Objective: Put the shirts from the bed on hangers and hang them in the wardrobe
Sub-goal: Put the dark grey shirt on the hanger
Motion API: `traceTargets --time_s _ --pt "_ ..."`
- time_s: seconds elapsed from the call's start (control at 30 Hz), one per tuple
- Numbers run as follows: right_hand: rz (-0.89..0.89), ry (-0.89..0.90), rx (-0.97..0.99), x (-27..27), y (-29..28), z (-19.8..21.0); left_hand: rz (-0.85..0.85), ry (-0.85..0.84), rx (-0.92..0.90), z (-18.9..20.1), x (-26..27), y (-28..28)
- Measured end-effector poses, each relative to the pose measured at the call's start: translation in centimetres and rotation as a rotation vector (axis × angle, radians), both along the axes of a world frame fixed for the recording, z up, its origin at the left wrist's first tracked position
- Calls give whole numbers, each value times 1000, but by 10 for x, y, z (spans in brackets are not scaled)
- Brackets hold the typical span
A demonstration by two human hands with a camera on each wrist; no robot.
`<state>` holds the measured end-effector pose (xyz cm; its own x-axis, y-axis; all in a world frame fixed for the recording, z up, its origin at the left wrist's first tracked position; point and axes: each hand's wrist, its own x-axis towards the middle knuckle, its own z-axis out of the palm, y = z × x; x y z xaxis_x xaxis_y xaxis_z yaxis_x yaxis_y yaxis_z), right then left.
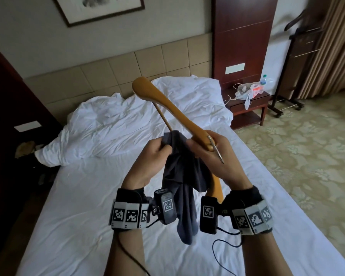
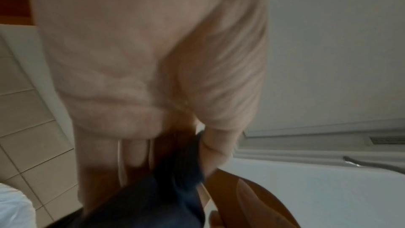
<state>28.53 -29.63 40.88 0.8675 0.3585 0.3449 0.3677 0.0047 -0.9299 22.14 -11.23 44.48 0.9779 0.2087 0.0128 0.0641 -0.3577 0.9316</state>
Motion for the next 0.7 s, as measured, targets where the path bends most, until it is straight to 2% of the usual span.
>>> traceTargets --time_s 0.13,0.33,0.47,0.53,0.63,0.7 --pt "24 -36 -45 15 -11 11 -87 -45 -42 -1 3 -18" --pt "75 -51 -102 43 -20 15 -77 -168 -29 -6 19 -56" --pt "116 -38 -85 60 -26 11 -98 -115 31 -7 20 -55" --pt "128 -32 -70 63 -27 14 -21 -81 74 -14 22 -43" --pt "140 -24 -75 64 -28 20 211 -24 215 -37 27 -23" --pt "165 -2 -50 63 -26 24 177 46 248 -52 28 -18"
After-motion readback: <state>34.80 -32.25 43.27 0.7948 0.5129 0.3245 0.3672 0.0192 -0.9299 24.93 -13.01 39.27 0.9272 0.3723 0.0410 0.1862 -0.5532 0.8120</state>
